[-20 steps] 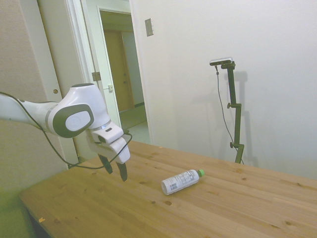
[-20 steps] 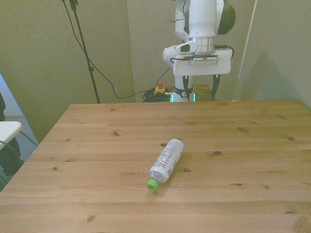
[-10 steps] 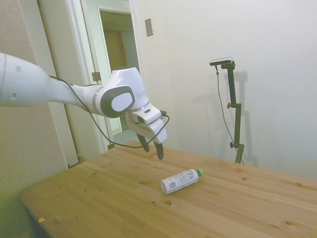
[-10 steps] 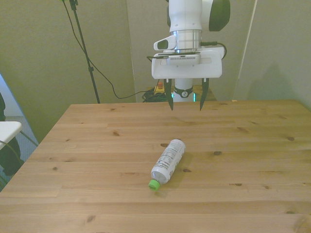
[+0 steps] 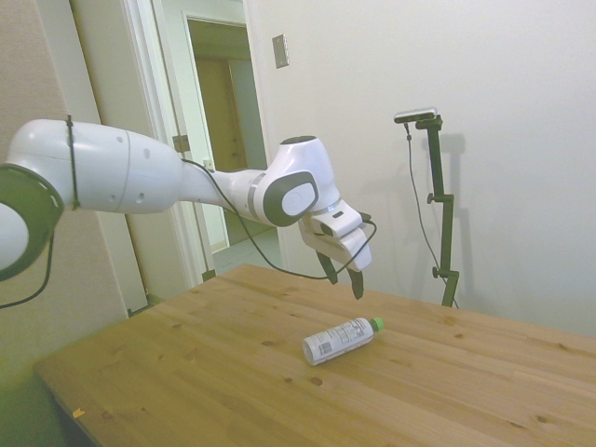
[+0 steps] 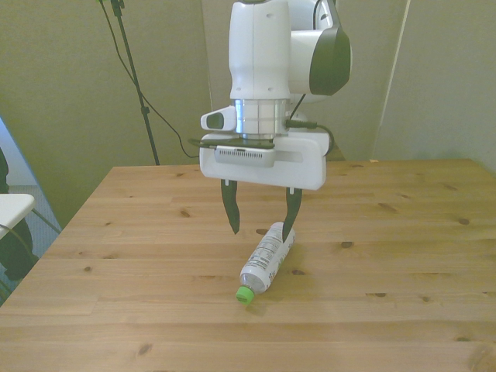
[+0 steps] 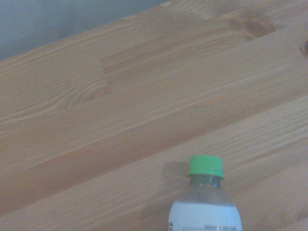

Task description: Stand the water bottle

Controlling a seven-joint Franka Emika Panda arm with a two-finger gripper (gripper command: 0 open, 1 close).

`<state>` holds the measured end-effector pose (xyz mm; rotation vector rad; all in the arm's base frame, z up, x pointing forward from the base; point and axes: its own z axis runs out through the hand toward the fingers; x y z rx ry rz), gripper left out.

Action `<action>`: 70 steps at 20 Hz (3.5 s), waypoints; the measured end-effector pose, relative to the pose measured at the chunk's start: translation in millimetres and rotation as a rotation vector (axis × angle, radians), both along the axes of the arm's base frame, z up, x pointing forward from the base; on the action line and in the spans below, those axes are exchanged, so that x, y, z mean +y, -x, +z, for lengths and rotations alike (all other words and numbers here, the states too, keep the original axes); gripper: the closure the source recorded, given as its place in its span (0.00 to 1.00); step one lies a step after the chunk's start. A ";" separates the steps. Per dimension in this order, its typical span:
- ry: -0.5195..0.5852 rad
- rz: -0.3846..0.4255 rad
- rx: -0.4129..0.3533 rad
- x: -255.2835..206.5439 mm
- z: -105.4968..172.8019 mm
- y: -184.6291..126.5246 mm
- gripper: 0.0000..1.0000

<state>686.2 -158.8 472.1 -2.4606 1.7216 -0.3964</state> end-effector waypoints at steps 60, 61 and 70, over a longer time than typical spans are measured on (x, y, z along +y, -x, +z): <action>0.005 -0.021 0.035 14.9 -44.8 -53.8 1.00; 0.002 -0.013 0.019 28.9 -33.6 -52.2 1.00; 0.143 0.018 -0.233 153.8 44.8 3.4 1.00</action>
